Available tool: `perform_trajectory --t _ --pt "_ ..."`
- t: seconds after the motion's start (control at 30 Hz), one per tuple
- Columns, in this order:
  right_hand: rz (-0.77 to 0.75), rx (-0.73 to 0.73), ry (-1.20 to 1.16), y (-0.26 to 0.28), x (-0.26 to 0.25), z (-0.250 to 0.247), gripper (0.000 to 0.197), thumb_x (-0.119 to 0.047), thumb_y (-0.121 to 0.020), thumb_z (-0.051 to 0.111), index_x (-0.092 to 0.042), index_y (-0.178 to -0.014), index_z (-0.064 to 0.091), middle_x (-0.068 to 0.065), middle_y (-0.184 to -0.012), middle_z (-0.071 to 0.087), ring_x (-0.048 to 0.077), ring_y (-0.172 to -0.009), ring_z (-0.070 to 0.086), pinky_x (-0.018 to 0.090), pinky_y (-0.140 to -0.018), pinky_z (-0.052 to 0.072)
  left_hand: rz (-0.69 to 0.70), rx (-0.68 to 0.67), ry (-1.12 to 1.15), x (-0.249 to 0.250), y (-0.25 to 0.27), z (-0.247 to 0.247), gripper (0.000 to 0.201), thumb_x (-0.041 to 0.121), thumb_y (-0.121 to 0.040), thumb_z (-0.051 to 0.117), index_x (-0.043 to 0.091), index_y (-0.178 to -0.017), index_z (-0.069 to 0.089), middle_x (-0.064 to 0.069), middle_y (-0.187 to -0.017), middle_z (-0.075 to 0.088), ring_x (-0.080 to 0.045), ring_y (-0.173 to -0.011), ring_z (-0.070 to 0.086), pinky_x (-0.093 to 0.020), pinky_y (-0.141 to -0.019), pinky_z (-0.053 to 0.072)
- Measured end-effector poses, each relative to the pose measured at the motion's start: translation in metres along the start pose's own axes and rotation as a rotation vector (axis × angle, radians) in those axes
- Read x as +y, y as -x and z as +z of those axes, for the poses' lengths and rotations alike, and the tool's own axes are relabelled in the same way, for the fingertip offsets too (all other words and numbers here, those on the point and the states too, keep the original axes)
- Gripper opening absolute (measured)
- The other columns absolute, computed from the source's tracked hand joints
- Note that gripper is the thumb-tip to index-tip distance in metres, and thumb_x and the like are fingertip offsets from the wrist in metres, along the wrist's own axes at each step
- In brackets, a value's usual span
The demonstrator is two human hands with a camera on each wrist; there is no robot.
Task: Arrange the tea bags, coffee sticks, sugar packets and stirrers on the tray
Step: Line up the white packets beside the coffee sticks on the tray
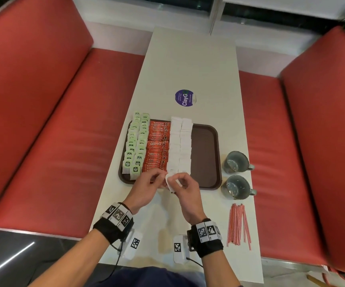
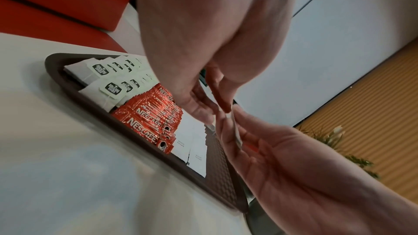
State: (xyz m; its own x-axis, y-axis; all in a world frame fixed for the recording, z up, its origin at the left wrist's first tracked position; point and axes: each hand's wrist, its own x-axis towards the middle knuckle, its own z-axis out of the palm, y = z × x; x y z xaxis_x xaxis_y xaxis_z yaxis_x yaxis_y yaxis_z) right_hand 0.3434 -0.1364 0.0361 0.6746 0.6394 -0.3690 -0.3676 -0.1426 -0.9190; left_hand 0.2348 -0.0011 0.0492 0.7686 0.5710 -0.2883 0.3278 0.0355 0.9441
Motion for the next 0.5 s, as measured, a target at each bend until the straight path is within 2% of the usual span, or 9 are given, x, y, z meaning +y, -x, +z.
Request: perform_trajectory --t 0.07,0.17,0.23,0.3,0.4,0.47,0.5 --pt "-0.053 0.045 0.106 -0.001 0.0 -0.004 0.011 -0.018 -0.1 0.08 -0.01 -0.1 0.073 0.007 -0.102 0.077 0.019 -0.097 0.071 0.041 -0.088 0.056 -0.045 0.0 0.045 0.002 0.002 0.002 0.018 0.026 -0.111 0.059 0.02 -0.115 0.076 0.004 -0.102 0.08 -0.014 -0.098 0.077 -0.041 -0.097 0.063" --pt "-0.077 -0.021 0.236 0.001 -0.006 -0.006 0.008 -0.019 -0.105 0.073 -0.017 -0.101 0.08 -0.001 -0.101 0.08 0.018 -0.097 0.074 0.042 -0.092 0.061 -0.007 0.07 -0.059 -0.003 -0.002 0.001 0.007 0.021 -0.104 0.072 0.024 -0.107 0.077 0.006 -0.095 0.079 -0.011 -0.091 0.075 -0.04 -0.089 0.065" --pt "-0.09 -0.061 0.348 0.001 -0.008 -0.009 0.01 -0.017 -0.105 0.073 -0.022 -0.103 0.081 -0.006 -0.101 0.082 0.013 -0.098 0.076 0.036 -0.093 0.062 0.006 0.115 -0.147 -0.008 -0.007 -0.001 0.01 0.016 -0.101 0.075 0.025 -0.104 0.078 0.008 -0.092 0.078 -0.006 -0.088 0.073 -0.036 -0.084 0.065" --pt "-0.092 -0.053 0.429 -0.002 -0.008 -0.012 0.011 -0.013 -0.102 0.076 -0.024 -0.103 0.076 -0.007 -0.096 0.083 0.006 -0.092 0.076 0.027 -0.086 0.06 0.021 0.128 -0.187 -0.011 -0.009 -0.002 0.01 0.015 -0.099 0.077 0.025 -0.102 0.079 0.01 -0.091 0.078 -0.003 -0.086 0.072 -0.028 -0.081 0.063" --pt "-0.036 0.019 0.474 -0.01 -0.006 -0.019 0.02 -0.015 -0.098 0.082 -0.024 -0.103 0.064 -0.007 -0.087 0.083 0.002 -0.078 0.073 0.015 -0.069 0.051 0.096 0.141 -0.261 -0.014 -0.007 -0.002 0.011 0.013 -0.098 0.078 0.023 -0.101 0.078 0.012 -0.091 0.076 -0.001 -0.085 0.071 -0.017 -0.078 0.057" --pt "-0.051 0.126 0.531 -0.021 -0.005 -0.027 0.024 -0.019 -0.095 0.086 -0.025 -0.1 0.064 -0.008 -0.085 0.082 0.001 -0.081 0.074 0.011 -0.07 0.05 0.166 0.146 -0.39 -0.022 -0.005 -0.007 0.013 0.01 -0.098 0.077 0.022 -0.102 0.075 0.013 -0.094 0.072 -0.001 -0.087 0.068 -0.014 -0.078 0.055" --pt "-0.06 0.176 0.564 -0.027 -0.004 -0.031 0.024 -0.02 -0.094 0.087 -0.026 -0.099 0.064 -0.008 -0.085 0.081 0.001 -0.084 0.074 0.009 -0.072 0.049 0.196 0.139 -0.462 -0.028 -0.004 -0.01 0.013 0.009 -0.098 0.076 0.022 -0.103 0.074 0.013 -0.096 0.07 -0.002 -0.088 0.067 -0.016 -0.08 0.055"
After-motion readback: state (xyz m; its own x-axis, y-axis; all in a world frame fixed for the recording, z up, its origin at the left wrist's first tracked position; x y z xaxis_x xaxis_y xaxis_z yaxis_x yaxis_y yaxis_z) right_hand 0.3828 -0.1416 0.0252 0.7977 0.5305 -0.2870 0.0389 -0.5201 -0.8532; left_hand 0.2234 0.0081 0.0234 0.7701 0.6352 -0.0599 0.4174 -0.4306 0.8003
